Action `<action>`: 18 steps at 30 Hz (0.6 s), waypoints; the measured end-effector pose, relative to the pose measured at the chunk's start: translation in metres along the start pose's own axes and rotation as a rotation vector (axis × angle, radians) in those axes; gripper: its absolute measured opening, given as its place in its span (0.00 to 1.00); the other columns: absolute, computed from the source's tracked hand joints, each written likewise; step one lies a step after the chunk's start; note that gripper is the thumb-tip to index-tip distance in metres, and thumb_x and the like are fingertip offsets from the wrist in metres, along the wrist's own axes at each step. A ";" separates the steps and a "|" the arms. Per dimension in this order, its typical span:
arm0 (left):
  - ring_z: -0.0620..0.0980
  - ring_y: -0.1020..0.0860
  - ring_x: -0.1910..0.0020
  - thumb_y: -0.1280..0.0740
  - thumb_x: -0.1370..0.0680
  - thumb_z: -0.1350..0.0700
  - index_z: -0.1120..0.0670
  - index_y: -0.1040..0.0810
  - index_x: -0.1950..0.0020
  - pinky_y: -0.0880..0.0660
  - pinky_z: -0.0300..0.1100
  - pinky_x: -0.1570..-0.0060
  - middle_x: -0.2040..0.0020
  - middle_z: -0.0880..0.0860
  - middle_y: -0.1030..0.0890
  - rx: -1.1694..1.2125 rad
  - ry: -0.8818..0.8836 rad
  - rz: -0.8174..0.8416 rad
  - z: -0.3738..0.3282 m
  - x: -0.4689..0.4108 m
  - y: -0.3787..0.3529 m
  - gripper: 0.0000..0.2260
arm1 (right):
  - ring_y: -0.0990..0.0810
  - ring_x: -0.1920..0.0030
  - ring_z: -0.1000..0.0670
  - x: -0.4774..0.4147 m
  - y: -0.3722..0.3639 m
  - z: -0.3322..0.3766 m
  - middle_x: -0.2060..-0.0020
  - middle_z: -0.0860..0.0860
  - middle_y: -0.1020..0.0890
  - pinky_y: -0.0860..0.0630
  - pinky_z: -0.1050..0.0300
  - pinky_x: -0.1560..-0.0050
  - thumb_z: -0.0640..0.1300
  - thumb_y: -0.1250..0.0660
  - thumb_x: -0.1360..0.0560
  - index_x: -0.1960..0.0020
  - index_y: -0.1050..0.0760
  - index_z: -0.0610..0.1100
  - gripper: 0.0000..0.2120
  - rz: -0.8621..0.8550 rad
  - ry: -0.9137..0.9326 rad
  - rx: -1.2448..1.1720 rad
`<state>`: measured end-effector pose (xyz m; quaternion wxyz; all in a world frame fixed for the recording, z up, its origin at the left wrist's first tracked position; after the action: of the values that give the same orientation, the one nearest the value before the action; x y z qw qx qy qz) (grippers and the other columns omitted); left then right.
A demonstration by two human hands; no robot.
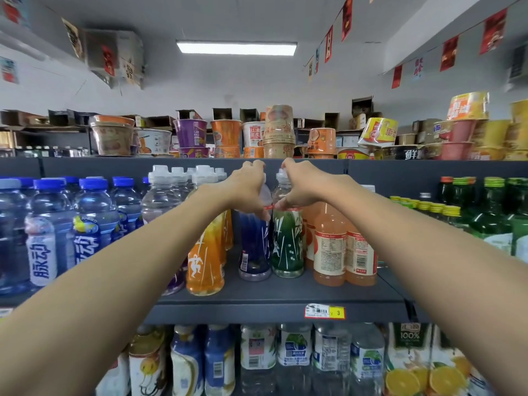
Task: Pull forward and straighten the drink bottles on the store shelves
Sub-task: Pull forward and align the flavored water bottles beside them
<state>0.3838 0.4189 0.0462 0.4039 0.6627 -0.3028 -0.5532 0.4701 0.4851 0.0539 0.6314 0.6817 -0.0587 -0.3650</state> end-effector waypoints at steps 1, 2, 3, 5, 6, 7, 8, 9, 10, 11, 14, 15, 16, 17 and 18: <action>0.59 0.31 0.31 0.16 0.41 0.45 0.56 0.43 0.24 0.27 0.51 0.37 0.28 0.59 0.33 0.017 -0.009 0.006 0.000 0.002 0.001 0.55 | 0.25 0.38 0.42 0.001 0.001 0.000 0.33 0.43 0.29 0.24 0.51 0.47 0.59 0.19 0.37 0.24 0.44 0.44 0.52 0.006 0.000 0.008; 0.59 0.31 0.31 0.15 0.41 0.45 0.56 0.43 0.23 0.28 0.50 0.37 0.28 0.58 0.33 0.039 -0.018 0.013 -0.001 0.004 0.002 0.55 | 0.26 0.37 0.42 0.002 0.003 0.000 0.33 0.43 0.29 0.25 0.51 0.47 0.60 0.19 0.38 0.24 0.43 0.44 0.52 0.013 0.000 0.012; 0.59 0.32 0.30 0.15 0.41 0.46 0.55 0.44 0.23 0.29 0.50 0.37 0.27 0.58 0.34 0.063 -0.029 0.019 -0.002 0.006 0.002 0.56 | 0.26 0.37 0.42 0.003 0.004 0.000 0.32 0.44 0.29 0.26 0.52 0.48 0.60 0.19 0.38 0.24 0.42 0.45 0.52 0.020 0.003 0.011; 0.59 0.32 0.30 0.15 0.41 0.48 0.54 0.45 0.23 0.30 0.47 0.39 0.27 0.57 0.34 0.111 -0.050 0.025 -0.002 0.010 0.004 0.55 | 0.26 0.36 0.42 0.007 0.008 -0.001 0.31 0.45 0.29 0.28 0.53 0.50 0.60 0.19 0.38 0.24 0.42 0.47 0.52 0.035 0.021 0.001; 0.59 0.32 0.30 0.15 0.40 0.49 0.53 0.46 0.23 0.31 0.46 0.40 0.26 0.57 0.35 0.133 -0.061 0.030 -0.003 0.012 0.005 0.54 | 0.26 0.37 0.43 0.010 0.010 -0.002 0.31 0.45 0.29 0.29 0.54 0.50 0.60 0.19 0.38 0.24 0.42 0.48 0.52 0.044 0.035 -0.004; 0.59 0.33 0.29 0.16 0.40 0.50 0.52 0.47 0.23 0.32 0.44 0.40 0.25 0.57 0.36 0.155 -0.072 0.039 -0.003 0.014 0.006 0.54 | 0.26 0.38 0.44 0.013 0.012 -0.002 0.31 0.46 0.28 0.30 0.56 0.52 0.59 0.19 0.38 0.24 0.42 0.50 0.51 0.054 0.051 -0.009; 0.59 0.34 0.28 0.16 0.39 0.51 0.51 0.48 0.23 0.33 0.43 0.39 0.24 0.57 0.38 0.184 -0.082 0.055 -0.004 0.016 0.007 0.54 | 0.26 0.40 0.46 0.015 0.015 -0.003 0.32 0.47 0.28 0.30 0.57 0.55 0.58 0.19 0.37 0.24 0.42 0.51 0.50 0.066 0.066 -0.015; 0.59 0.36 0.27 0.16 0.38 0.52 0.50 0.50 0.23 0.34 0.43 0.39 0.23 0.57 0.40 0.216 -0.090 0.079 -0.004 0.018 0.006 0.55 | 0.27 0.42 0.48 0.019 0.017 -0.005 0.32 0.48 0.27 0.31 0.58 0.57 0.56 0.19 0.36 0.24 0.41 0.52 0.48 0.078 0.079 -0.024; 0.60 0.37 0.26 0.16 0.38 0.53 0.48 0.51 0.23 0.34 0.44 0.38 0.22 0.57 0.42 0.238 -0.096 0.109 -0.005 0.020 0.006 0.55 | 0.28 0.43 0.49 0.022 0.019 -0.005 0.32 0.48 0.27 0.31 0.58 0.57 0.54 0.19 0.35 0.24 0.42 0.53 0.47 0.090 0.089 -0.034; 0.60 0.37 0.26 0.17 0.37 0.52 0.47 0.51 0.23 0.34 0.45 0.36 0.22 0.57 0.42 0.240 -0.100 0.133 -0.006 0.023 0.006 0.55 | 0.28 0.42 0.49 0.024 0.020 -0.006 0.31 0.48 0.27 0.31 0.57 0.55 0.52 0.20 0.34 0.23 0.42 0.54 0.46 0.102 0.096 -0.040; 0.59 0.39 0.25 0.17 0.39 0.41 0.49 0.49 0.21 0.35 0.53 0.29 0.22 0.55 0.44 0.146 -0.097 0.085 -0.009 0.028 0.012 0.57 | 0.30 0.31 0.45 0.031 0.022 -0.003 0.26 0.47 0.33 0.30 0.53 0.41 0.57 0.22 0.33 0.21 0.45 0.53 0.48 0.093 0.106 -0.026; 0.58 0.40 0.25 0.18 0.41 0.37 0.50 0.49 0.21 0.37 0.54 0.28 0.23 0.54 0.44 0.106 -0.084 0.037 -0.010 0.030 0.014 0.59 | 0.32 0.29 0.44 0.033 0.022 -0.002 0.25 0.47 0.35 0.31 0.50 0.37 0.62 0.22 0.34 0.21 0.45 0.52 0.51 0.068 0.099 -0.009; 0.58 0.41 0.24 0.19 0.42 0.35 0.52 0.48 0.20 0.38 0.54 0.27 0.23 0.54 0.44 0.078 -0.070 -0.011 -0.011 0.032 0.016 0.60 | 0.33 0.28 0.43 0.036 0.023 0.000 0.25 0.46 0.36 0.32 0.48 0.34 0.66 0.23 0.37 0.21 0.45 0.51 0.53 0.038 0.090 0.012; 0.58 0.42 0.24 0.19 0.42 0.35 0.53 0.48 0.20 0.38 0.54 0.27 0.23 0.55 0.43 0.068 -0.063 -0.052 -0.012 0.034 0.017 0.61 | 0.34 0.27 0.42 0.038 0.022 0.002 0.25 0.45 0.37 0.32 0.46 0.32 0.68 0.23 0.38 0.21 0.46 0.50 0.56 0.007 0.083 0.034; 0.58 0.41 0.24 0.18 0.42 0.37 0.54 0.49 0.20 0.38 0.53 0.27 0.23 0.56 0.43 0.077 -0.063 -0.082 -0.013 0.035 0.017 0.61 | 0.35 0.27 0.41 0.039 0.021 0.005 0.24 0.44 0.38 0.32 0.46 0.31 0.68 0.22 0.39 0.20 0.47 0.48 0.58 -0.018 0.082 0.049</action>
<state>0.4043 0.3834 0.0446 0.3456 0.6718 -0.3089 -0.5778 0.5039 0.4560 0.0561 0.6131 0.7118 -0.0355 -0.3408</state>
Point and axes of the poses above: each hand's wrist, its own x-axis away from the middle knuckle, its own y-axis out of the back of the hand, z = x × y, the point moved 10 cm from there along -x, towards the middle knuckle
